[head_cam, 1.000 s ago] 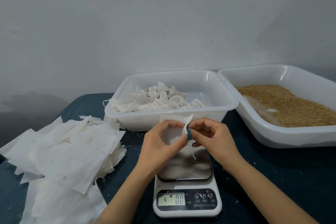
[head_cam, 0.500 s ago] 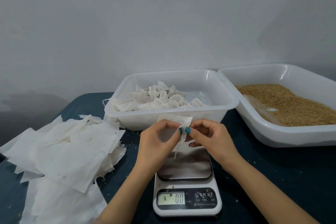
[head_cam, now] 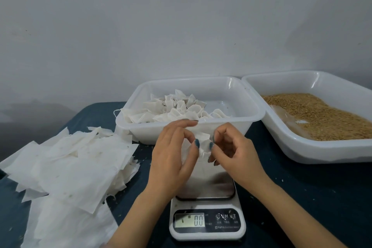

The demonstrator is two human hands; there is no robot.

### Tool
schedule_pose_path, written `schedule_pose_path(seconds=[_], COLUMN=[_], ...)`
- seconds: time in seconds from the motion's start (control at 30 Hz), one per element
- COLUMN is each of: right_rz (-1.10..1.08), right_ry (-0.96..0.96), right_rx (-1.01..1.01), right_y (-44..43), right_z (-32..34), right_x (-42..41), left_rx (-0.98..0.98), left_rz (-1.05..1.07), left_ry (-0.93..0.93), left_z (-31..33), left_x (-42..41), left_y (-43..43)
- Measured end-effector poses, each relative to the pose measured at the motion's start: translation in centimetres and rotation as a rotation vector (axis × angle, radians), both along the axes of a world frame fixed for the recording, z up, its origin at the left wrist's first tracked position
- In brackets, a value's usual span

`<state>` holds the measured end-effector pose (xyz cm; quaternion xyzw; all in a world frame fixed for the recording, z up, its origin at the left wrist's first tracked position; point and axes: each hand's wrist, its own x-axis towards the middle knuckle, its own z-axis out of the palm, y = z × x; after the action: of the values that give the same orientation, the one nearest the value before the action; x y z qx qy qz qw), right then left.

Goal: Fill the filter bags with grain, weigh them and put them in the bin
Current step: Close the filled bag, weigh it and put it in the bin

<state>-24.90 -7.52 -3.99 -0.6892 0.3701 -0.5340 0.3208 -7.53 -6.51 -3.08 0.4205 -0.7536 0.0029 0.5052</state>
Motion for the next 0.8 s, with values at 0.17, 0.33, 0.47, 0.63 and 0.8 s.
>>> schedule_pose_path(seconds=[0.17,0.33,0.47,0.63,0.8], right_rz=[0.077,0.033,-0.023,-0.108,-0.101], right_ry=[0.101,0.109,0.22,0.379,0.298], right_rx=[-0.214,-0.243,-0.373,-0.442,-0.447], right_y=[0.7,0.9,0.9,1.2,0.7], right_z=[0.4,0.3,0.3,0.3,0.2], right_x=[0.7,0.7,0.6,0.6,0.7], left_rx=[0.087,0.118,0.05,0.06,0.124], left_rz=[0.02,0.113,0.219,0.231,0.14], left_ry=[0.025,0.052,-0.031,-0.087,-0.082], left_z=[-0.3,-0.2,0.2,0.1,-0.1], left_x=[0.1,-0.1,-0.2,-0.2,0.1], left_y=[0.6,0.8,1.2,1.1,0.9])
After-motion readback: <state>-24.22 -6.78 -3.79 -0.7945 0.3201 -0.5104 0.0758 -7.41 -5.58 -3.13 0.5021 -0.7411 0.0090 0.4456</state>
